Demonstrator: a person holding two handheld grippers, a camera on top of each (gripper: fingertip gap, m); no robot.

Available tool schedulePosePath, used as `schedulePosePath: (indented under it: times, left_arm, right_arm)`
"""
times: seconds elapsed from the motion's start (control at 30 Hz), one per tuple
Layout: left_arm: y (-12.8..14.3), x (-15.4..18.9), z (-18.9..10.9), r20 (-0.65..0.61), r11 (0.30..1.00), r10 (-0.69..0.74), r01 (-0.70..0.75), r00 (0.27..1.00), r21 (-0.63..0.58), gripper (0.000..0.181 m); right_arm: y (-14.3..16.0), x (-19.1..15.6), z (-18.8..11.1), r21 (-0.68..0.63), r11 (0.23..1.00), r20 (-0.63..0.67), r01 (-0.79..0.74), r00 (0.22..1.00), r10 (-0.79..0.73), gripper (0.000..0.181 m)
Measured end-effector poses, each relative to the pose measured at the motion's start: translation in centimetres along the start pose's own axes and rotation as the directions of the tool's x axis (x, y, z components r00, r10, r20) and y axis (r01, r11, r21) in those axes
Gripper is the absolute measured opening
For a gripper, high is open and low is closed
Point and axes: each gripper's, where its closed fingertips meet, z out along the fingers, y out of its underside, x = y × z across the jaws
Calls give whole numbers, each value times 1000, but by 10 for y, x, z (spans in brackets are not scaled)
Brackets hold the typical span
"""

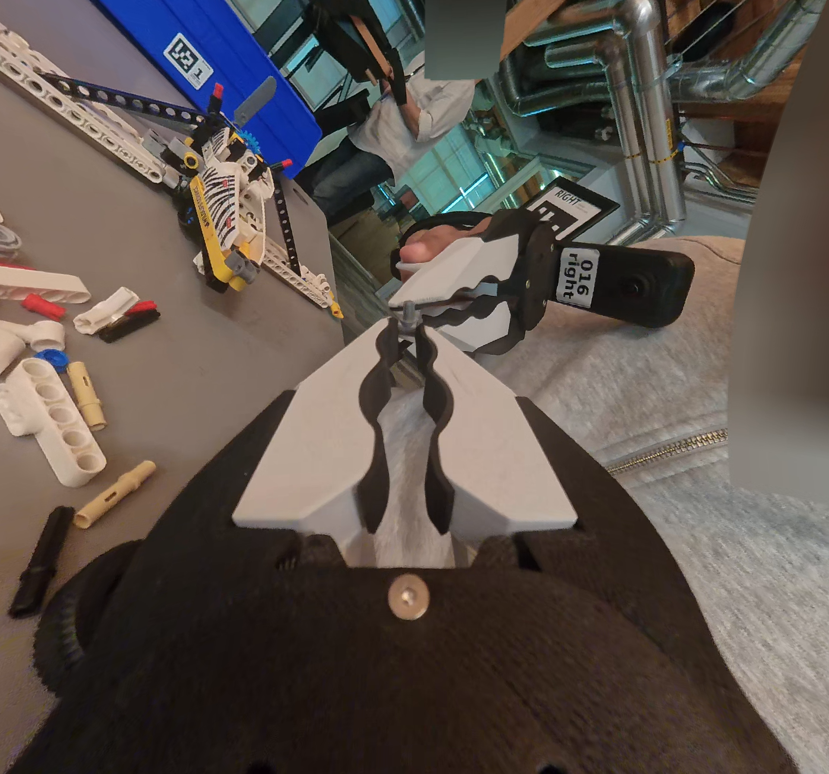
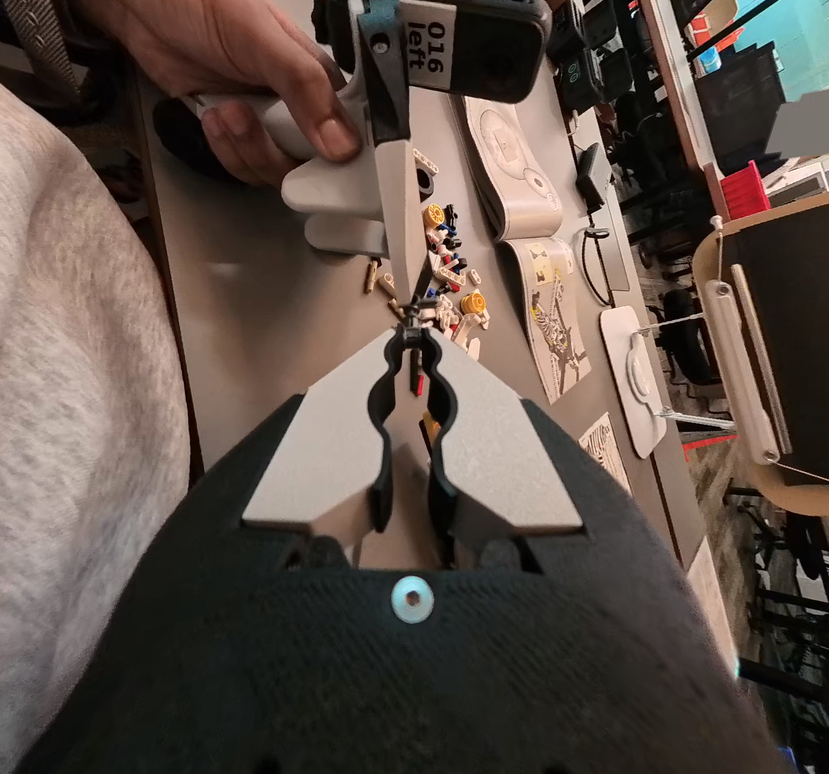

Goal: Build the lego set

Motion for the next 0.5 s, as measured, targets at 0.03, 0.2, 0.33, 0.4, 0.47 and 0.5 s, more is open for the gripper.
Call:
schedulePosePath:
  times: [0.03, 0.2, 0.33, 0.4, 0.47, 0.5]
  left_arm:
    - [1, -1, 0, 6, 1000, -2, 2, 1000, -5, 5]
    - [5, -5, 2, 29, 999, -24, 25, 999, -36, 5]
    - [9, -8, 3, 52, 998, -33, 36, 998, -60, 6]
    - [11, -10, 4, 64, 996, -37, 41, 997, -73, 5]
    - [12, -12, 4, 80, 996, -35, 42, 996, -83, 5]
    - [13, -13, 4, 90, 995, -33, 41, 995, -89, 6]
  right_arm:
    - [0, -1, 0, -2, 1000, 2, 8, 1000, -8, 5]
    - [3, -5, 1, -13, 998, 22, 65, 998, -65, 5]
    - [5, -8, 2, -23, 992, 37, 123, 992, -122, 6]
    - [6, -10, 2, -26, 988, 49, 150, 988, -148, 6]
    - [8, -11, 3, -30, 986, 61, 167, 984, -165, 6]
    - [9, -12, 4, -35, 984, 67, 176, 983, -173, 6]
